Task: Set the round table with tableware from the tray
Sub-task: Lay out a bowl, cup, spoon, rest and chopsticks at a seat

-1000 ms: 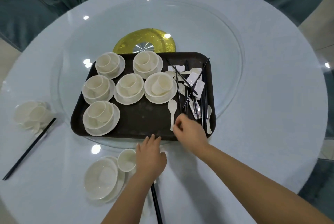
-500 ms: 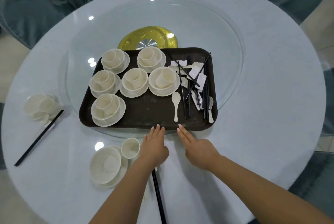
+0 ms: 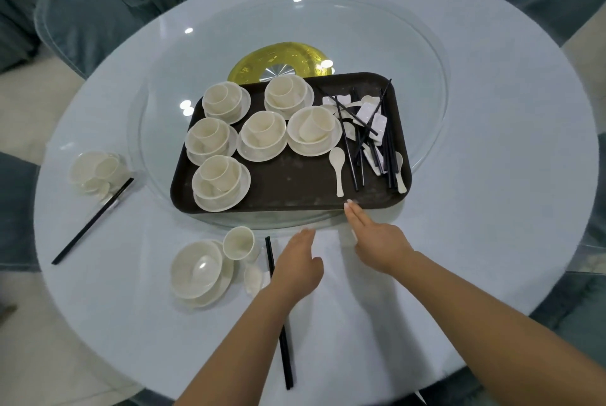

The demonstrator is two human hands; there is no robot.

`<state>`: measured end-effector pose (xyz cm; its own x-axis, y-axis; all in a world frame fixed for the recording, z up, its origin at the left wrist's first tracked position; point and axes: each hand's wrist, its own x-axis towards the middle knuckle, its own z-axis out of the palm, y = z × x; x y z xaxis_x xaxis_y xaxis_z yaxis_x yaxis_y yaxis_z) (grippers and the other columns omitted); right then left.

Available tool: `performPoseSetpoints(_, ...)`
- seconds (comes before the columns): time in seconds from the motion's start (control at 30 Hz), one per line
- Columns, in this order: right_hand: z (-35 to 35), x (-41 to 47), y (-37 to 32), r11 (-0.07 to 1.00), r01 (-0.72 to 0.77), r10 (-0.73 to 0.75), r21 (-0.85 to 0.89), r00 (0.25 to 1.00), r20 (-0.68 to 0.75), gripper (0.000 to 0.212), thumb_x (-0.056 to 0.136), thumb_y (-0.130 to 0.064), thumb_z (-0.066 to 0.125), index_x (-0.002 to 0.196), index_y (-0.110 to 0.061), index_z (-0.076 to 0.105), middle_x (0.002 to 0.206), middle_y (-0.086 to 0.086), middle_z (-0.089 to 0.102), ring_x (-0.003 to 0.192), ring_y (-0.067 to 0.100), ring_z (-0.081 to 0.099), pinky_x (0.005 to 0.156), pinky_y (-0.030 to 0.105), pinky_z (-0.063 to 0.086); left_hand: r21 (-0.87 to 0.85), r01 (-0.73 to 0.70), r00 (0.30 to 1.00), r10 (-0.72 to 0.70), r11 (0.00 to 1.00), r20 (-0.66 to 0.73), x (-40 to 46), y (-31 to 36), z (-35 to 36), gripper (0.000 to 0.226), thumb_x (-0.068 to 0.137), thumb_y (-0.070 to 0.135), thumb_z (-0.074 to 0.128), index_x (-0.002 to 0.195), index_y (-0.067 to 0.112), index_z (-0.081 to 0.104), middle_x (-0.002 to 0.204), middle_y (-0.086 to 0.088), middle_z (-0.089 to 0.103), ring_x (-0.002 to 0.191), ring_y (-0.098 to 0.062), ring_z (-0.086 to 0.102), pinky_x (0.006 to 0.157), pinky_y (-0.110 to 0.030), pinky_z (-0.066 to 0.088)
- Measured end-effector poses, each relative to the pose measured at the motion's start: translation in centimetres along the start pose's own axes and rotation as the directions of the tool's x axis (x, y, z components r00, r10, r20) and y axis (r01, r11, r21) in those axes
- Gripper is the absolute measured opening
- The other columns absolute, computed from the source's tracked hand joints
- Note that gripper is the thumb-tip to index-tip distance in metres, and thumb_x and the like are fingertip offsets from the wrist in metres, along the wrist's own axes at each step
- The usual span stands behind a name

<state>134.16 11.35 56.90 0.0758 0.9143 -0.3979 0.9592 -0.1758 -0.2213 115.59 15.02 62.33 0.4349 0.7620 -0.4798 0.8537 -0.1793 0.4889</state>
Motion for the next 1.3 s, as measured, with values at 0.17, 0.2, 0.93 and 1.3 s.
performPoseSetpoints(0.17,-0.4,-0.1,1.9,0.999,-0.047,0.048,0.011,0.998,-0.033,0.079,0.093,-0.017,0.042,0.156,-0.019,-0.005,0.163,-0.007,-0.013,0.056,0.015,0.039,0.045,0.026,0.026,-0.062,0.023,0.999,-0.025,0.998,-0.034,-1.7,0.3,0.5,0.058,0.098,0.019,0.048,0.152,0.017,0.026,0.161,0.003,0.019,0.147,-0.010,0.016,0.117,-0.024,0.015)
performPoseSetpoints(0.2,-0.5,0.0,2.1,0.998,-0.066,0.067,0.016,0.997,-0.040,0.078,0.093,-0.018,0.043,0.156,-0.019,-0.004,0.163,-0.007,-0.012,0.060,0.016,0.042,0.046,0.027,0.026,-0.075,0.024,0.999,-0.027,0.997,-0.042,-2.2,0.4,0.6,0.058,0.098,0.020,0.048,0.152,0.018,0.027,0.161,0.004,0.019,0.147,-0.010,0.016,0.118,-0.025,0.016)
performPoseSetpoints(0.93,-2.1,-0.4,-3.8,0.994,-0.057,0.058,-0.088,0.998,0.003,0.075,0.096,-0.019,0.040,0.156,-0.015,-0.005,0.162,-0.005,-0.019,0.071,0.021,0.057,0.057,0.027,0.040,-0.262,-0.007,0.994,-0.022,0.965,-0.108,-7.2,-2.5,-0.2,0.054,0.098,0.027,0.050,0.149,0.025,0.033,0.157,0.011,0.028,0.143,-0.007,0.025,0.118,-0.030,0.021)
performPoseSetpoints(1.3,-2.3,-4.3,-3.1,0.988,-0.114,0.110,-0.104,0.993,-0.043,0.071,0.097,-0.022,0.040,0.156,-0.017,0.001,0.163,-0.007,-0.014,0.051,0.008,0.041,0.045,0.022,0.030,-0.248,-0.028,0.997,0.011,0.968,-0.072,-7.5,-1.3,1.1,0.053,0.097,0.032,0.052,0.147,0.025,0.036,0.153,0.006,0.034,0.139,-0.012,0.033,0.111,-0.023,0.025)
